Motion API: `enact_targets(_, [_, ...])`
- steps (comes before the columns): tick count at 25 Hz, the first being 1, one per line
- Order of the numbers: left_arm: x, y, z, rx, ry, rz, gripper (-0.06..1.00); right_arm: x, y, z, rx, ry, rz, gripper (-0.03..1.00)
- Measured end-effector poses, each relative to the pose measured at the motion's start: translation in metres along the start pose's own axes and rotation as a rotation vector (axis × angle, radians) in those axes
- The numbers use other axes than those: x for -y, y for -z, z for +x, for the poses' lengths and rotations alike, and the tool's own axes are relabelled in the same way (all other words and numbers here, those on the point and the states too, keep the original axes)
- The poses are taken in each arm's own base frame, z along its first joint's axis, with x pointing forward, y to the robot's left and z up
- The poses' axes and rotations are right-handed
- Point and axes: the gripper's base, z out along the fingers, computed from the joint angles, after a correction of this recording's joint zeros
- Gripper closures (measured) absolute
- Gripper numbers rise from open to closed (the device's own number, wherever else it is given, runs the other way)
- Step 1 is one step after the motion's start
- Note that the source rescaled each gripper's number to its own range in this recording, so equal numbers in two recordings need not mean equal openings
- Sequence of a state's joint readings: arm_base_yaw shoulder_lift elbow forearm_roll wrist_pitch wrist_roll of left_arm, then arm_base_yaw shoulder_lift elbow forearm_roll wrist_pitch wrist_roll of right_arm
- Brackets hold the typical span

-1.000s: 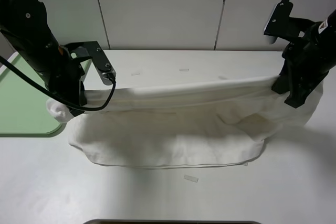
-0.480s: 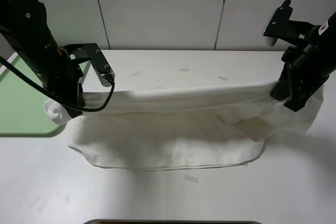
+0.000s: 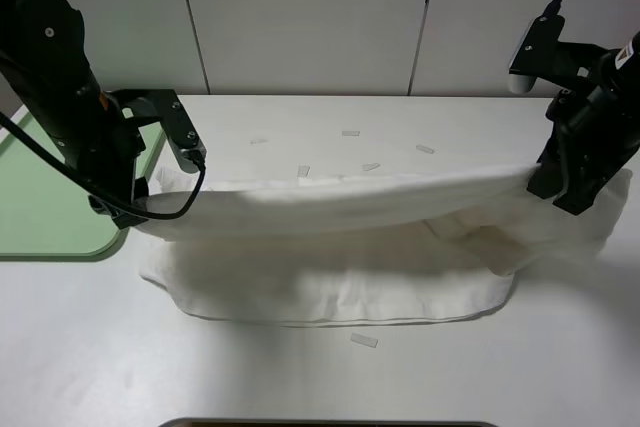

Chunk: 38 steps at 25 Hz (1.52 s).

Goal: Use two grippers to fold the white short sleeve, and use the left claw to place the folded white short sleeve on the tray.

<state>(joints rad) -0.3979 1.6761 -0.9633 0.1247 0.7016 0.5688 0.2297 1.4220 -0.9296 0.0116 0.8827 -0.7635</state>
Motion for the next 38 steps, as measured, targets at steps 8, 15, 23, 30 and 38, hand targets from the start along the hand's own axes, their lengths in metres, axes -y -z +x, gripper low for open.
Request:
enact_targets(8, [0.000, 0.000, -0.001, 0.019, 0.015, 0.004, -0.05, 0.000, 0.000, 0.003, -0.029, -0.068, 0.004, 0.02])
enact_targets(15, [0.000, 0.000, -0.002, 0.020, 0.015, 0.004, -0.05, 0.001, 0.000, 0.003, -0.031, -0.085, 0.007, -0.03])
enact_targets(23, [0.000, 0.000, -0.002, 0.025, 0.017, 0.001, -0.05, 0.001, 0.000, 0.003, -0.031, -0.088, 0.007, -0.03])
enact_targets(30, [-0.002, 0.019, 0.000, -0.033, 0.160, 0.031, -0.05, 0.000, 0.005, 0.002, 0.002, -0.102, 0.013, -0.03])
enact_targets(38, [0.018, 0.123, 0.039, 0.146, 0.356, -0.067, -0.05, 0.000, 0.005, 0.002, 0.011, -0.116, 0.006, -0.03])
